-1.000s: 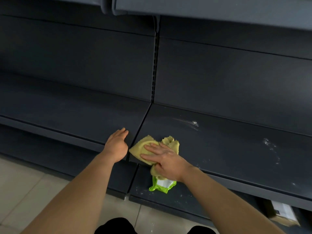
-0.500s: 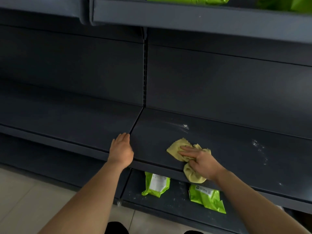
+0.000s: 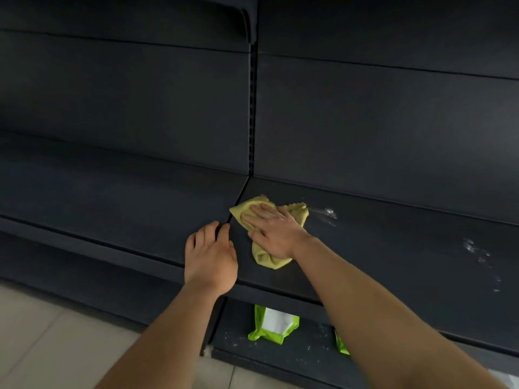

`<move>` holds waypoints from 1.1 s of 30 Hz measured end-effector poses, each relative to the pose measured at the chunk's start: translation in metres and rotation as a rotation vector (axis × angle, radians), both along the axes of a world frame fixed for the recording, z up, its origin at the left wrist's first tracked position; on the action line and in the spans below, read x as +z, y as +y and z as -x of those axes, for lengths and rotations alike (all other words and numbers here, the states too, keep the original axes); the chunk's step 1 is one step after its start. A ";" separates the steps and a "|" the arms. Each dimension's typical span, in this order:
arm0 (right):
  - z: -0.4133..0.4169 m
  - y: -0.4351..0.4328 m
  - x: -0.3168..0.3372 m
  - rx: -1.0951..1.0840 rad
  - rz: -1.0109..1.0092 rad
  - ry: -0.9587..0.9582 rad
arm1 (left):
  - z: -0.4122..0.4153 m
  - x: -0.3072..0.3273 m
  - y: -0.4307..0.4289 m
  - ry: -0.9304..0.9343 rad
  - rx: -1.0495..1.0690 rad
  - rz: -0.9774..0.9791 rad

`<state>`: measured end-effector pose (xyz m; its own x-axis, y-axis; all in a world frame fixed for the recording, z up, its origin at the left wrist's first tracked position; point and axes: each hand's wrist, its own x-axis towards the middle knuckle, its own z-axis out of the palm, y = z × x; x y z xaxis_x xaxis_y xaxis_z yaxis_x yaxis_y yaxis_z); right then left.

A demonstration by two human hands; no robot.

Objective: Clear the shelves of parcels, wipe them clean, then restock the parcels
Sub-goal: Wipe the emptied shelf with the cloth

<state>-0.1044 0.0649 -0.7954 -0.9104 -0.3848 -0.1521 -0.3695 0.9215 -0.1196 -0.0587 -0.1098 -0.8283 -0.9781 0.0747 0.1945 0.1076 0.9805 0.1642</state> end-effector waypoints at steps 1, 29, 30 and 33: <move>0.007 -0.003 0.001 0.019 -0.019 -0.001 | 0.000 0.000 0.000 0.010 0.004 0.008; 0.013 0.028 -0.011 -0.509 0.037 0.078 | 0.004 0.003 -0.001 -0.094 -0.022 0.064; 0.014 0.023 -0.010 -0.445 0.045 0.078 | 0.002 0.005 0.000 -0.106 -0.026 0.066; 0.015 0.037 -0.006 -0.445 0.054 0.080 | -0.001 0.012 0.005 -0.133 -0.028 0.077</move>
<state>-0.1196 0.1022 -0.8015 -0.9970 0.0412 -0.0653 0.0512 0.9859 -0.1594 -0.0576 -0.1048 -0.8166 -0.9922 0.1116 0.0556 0.1169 0.9878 0.1033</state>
